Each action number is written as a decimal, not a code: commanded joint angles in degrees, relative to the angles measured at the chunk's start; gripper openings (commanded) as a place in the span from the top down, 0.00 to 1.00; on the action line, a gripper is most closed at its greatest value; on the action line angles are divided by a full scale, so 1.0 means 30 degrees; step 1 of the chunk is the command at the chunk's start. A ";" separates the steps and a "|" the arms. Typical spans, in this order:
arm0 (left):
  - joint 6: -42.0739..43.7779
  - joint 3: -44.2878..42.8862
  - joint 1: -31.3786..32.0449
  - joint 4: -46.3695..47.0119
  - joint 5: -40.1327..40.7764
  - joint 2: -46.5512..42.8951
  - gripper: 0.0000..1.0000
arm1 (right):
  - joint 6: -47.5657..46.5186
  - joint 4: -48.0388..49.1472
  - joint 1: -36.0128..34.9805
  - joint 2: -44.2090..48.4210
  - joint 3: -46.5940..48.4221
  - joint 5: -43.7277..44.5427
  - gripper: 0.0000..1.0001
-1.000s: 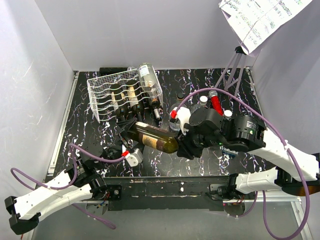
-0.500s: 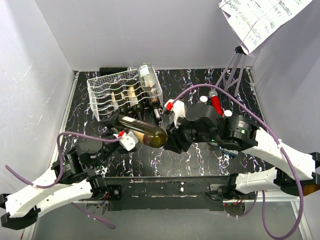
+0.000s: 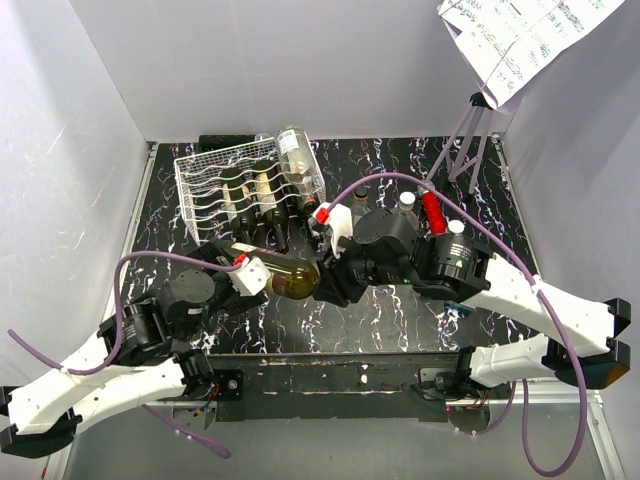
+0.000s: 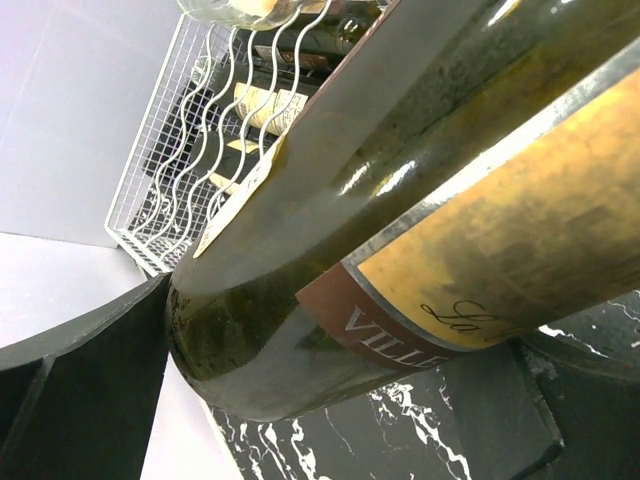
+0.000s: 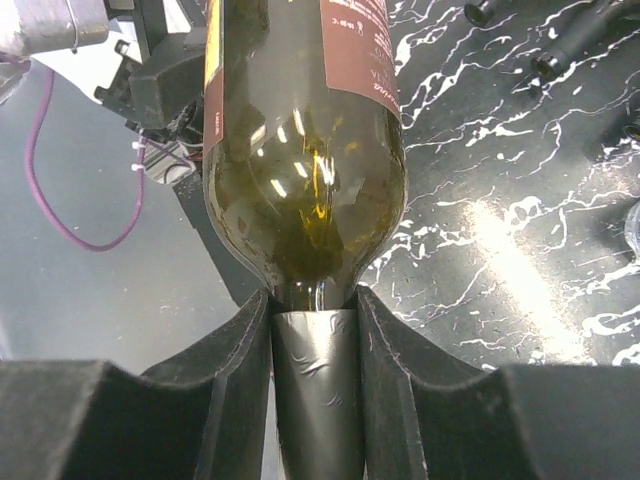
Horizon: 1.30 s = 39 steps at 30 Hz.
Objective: Put the wine bottle on the wine rack
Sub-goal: Pick up the wine bottle from the center of the board.
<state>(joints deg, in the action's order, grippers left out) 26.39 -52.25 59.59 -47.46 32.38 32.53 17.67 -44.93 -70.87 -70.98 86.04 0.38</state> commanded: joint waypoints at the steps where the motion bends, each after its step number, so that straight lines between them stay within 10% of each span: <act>1: -0.5226 0.0656 -0.1554 0.5420 0.6819 -0.1439 0.02 | 0.1668 0.0152 0.0039 0.2302 0.0235 0.2830 0.99; 22: -0.1270 0.3177 -0.1554 0.7061 0.1427 -0.4164 0.02 | 0.1785 -0.0786 0.0010 0.3240 0.0704 0.1250 0.99; 28: -0.0245 0.3120 -0.1554 0.7618 0.0166 -0.3786 0.30 | 0.1786 -0.0464 0.0010 0.2948 0.0500 0.0079 0.99; 33: 0.0751 0.3032 -0.1554 0.7180 -0.2581 -0.2877 0.10 | 0.1346 0.0151 -0.0019 0.3181 0.0383 -0.1765 0.99; 39: 0.1134 0.2914 -0.1554 0.7235 -0.6132 -0.2379 0.39 | 0.0790 0.0122 -0.0019 0.3738 0.0324 -0.2880 0.99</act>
<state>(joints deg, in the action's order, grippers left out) 29.39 -41.60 55.99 -30.61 17.26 24.73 20.88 -45.93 -70.13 -63.31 86.06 0.21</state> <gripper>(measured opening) 0.942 0.407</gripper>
